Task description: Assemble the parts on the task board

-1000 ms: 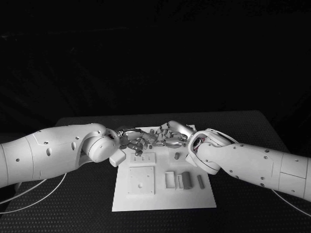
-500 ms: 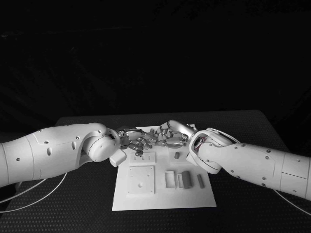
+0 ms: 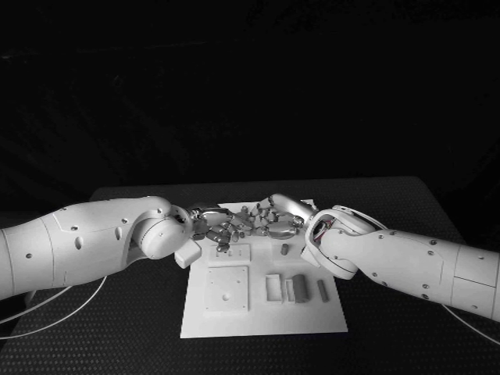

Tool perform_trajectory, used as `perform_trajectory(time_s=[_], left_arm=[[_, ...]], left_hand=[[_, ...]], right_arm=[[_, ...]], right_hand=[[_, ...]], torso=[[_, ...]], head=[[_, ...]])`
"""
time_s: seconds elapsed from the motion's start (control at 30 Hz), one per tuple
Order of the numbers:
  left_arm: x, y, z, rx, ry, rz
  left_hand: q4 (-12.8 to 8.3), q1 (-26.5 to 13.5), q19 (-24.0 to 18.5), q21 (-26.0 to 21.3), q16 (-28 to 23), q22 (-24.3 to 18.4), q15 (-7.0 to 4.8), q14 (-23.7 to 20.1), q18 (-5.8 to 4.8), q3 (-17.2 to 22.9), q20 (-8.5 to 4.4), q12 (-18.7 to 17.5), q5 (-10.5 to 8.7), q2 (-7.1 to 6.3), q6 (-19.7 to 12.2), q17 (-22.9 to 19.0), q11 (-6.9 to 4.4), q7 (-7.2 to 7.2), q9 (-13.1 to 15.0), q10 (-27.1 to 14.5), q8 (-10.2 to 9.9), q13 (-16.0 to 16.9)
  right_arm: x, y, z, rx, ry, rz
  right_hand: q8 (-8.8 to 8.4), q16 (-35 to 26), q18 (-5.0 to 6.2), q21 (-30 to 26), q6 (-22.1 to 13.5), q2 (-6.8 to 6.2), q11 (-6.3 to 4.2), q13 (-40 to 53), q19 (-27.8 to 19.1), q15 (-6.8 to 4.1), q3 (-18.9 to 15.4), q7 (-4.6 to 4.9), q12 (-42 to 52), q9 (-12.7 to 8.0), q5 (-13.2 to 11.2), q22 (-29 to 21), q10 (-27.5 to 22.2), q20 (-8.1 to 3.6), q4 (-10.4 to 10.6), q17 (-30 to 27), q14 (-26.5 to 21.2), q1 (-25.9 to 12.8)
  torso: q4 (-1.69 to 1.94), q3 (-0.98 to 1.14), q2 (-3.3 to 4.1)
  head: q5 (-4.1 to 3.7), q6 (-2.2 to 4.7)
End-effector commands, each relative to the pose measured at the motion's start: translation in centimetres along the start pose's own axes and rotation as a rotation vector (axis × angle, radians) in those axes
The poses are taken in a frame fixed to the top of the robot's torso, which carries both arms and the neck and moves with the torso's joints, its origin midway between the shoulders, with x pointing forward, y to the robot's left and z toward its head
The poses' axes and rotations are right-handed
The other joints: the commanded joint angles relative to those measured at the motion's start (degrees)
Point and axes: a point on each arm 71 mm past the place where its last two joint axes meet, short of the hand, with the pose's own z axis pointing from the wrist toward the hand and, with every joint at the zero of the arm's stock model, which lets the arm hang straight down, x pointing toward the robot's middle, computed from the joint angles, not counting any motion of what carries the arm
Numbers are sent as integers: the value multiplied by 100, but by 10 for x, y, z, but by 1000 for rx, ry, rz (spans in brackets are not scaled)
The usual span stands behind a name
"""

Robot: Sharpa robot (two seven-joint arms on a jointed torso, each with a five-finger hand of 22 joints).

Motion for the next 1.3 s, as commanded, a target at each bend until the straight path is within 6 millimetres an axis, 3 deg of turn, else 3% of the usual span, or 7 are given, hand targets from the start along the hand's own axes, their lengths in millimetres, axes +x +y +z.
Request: perform_trajectory(time_s=[0.03, 0.13, 0.4, 0.57, 0.8, 1.07, 1.3], left_arm=[[5, 0, 0, -4, 50, 20], [5, 0, 0, -3, 53, 21], [4, 1, 0, -3, 50, 19], [3, 1, 0, -4, 48, 18], [3, 1, 0, -3, 45, 17], [2, 0, 0, 3, 33, 15], [2, 0, -1, 7, 43, 15]], left_hand=[[6, -27, 102, -14, -28, 110, -189, 154, 585, 37, -142, -26, 25, -5, 58, -10, -47, 15, 64, -65, 39, -13], [19, -91, 89, -18, -37, 109, -176, 145, 580, 8, -131, -43, 22, -35, 30, -15, -33, 29, 61, -85, 24, -21], [79, -475, 50, -45, -64, 97, -118, 99, 584, -230, -89, -115, 20, -288, -146, -26, 30, 98, 41, -208, -64, -46], [81, -607, 26, -66, -76, 92, -103, 75, 607, -342, -71, -133, 21, -319, -189, -31, 45, 113, 46, -250, -79, -49], [73, -646, 10, -81, -84, 89, -89, 55, 626, -370, -59, -154, 21, -329, -239, -34, 60, 128, 45, -297, -100, -55], [17, -546, -17, -96, -93, 93, -83, 27, 645, -306, -42, -167, 22, -144, -245, -37, 64, 128, 62, -321, -91, -62], [6, -515, -48, -103, -104, 99, -73, -1, 641, -331, -29, -193, 21, -213, -256, -40, 72, 135, 72, -348, -89, -77]], right_arm=[[0, -4, -1, 4, 30, 0], [0, -4, -1, 4, 33, -1], [-1, -5, -2, 4, 30, -3], [-2, -6, -2, 5, 29, -4], [-1, -6, -2, 6, 36, -4], [2, -3, -1, -8, 61, 1], [1, -4, -1, -6, 63, 0]], right_hand=[[109, 15, 37, 26, 29, 179, -12, -7, 42, -13, 47, -5, -12, 237, 6, 99, 34, -4, -2, 10, 40, 126], [113, 16, 37, 28, 37, 185, -12, -6, 41, -13, 53, -8, -13, 245, 5, 100, 35, -4, -7, 13, 41, 118], [123, 20, 37, 36, 53, 194, -15, -4, 42, -14, 61, -14, -12, 261, 3, 102, 42, -5, -14, 19, 45, 99], [129, 24, 37, 43, 63, 198, -19, -1, 47, -18, 68, -19, -9, 273, 2, 104, 51, -7, -19, 24, 52, 89], [131, 26, 37, 49, 68, 199, -22, 0, 51, -20, 72, -22, -9, 280, 2, 104, 57, -9, -23, 27, 57, 83], [132, 25, 37, 51, 69, 198, -23, 0, 52, -21, 74, -23, -9, 284, 2, 104, 59, -10, -24, 28, 58, 77], [132, 25, 37, 52, 69, 199, -24, 0, 52, -22, 76, -24, -11, 288, 2, 104, 61, -10, -24, 29, 58, 73]], torso=[[0, -1, 0], [-2, -1, -1], [2, -1, -1], [-1, -1, -1], [-2, 0, 0], [0, 0, 0], [-2, -1, -1]], head=[[0, -1], [-1, -4], [-1, -10], [2, -15], [1, -18], [-3, -22], [-6, -27]])
